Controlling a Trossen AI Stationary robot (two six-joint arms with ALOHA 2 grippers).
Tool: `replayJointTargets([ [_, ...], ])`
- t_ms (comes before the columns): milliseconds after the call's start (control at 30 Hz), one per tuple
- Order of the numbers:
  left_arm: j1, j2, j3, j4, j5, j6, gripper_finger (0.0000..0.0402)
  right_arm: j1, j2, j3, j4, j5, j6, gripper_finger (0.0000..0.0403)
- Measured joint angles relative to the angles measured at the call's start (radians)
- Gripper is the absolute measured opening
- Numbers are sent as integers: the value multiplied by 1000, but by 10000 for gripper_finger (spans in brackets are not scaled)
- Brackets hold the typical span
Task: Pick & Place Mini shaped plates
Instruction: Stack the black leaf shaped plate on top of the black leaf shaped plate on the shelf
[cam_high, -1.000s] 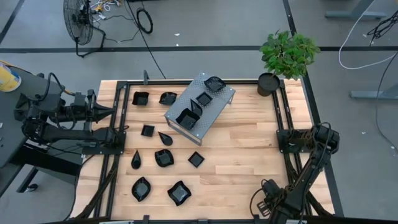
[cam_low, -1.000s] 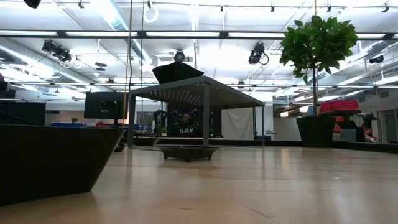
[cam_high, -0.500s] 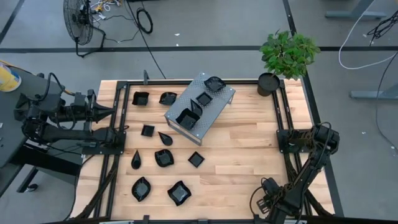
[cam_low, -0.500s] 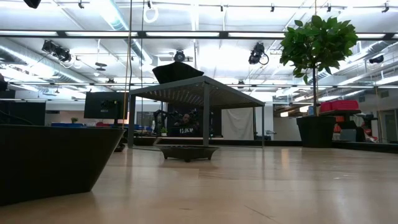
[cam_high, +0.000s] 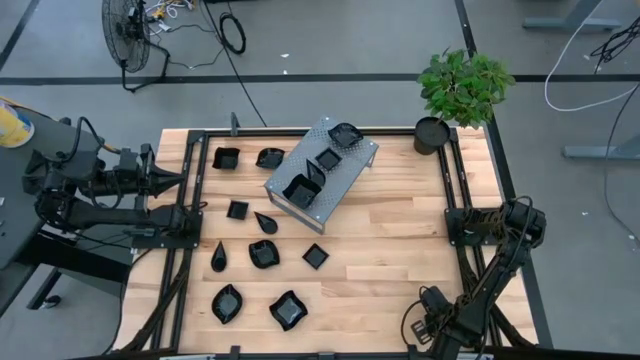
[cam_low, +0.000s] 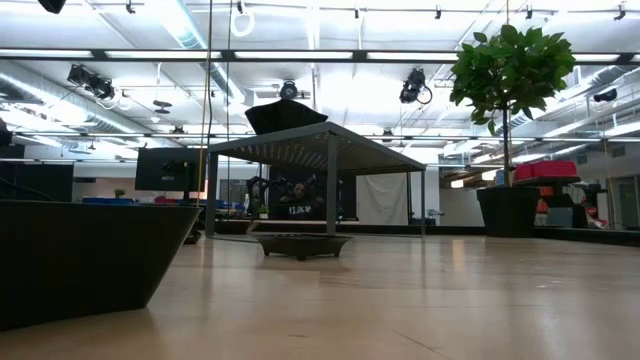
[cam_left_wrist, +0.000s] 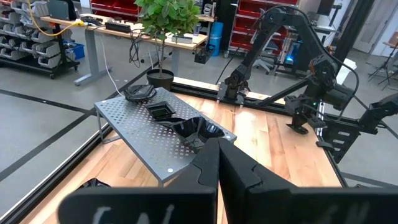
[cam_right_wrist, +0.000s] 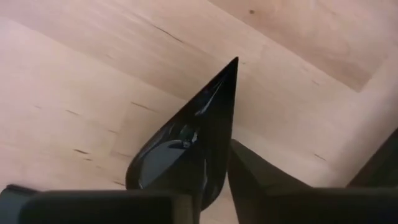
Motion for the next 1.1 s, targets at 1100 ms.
replayJointTargets([
  [1100, 0, 0, 0, 0, 0, 0, 5, -262, -171, 68, -151, 212, -457, 0],
])
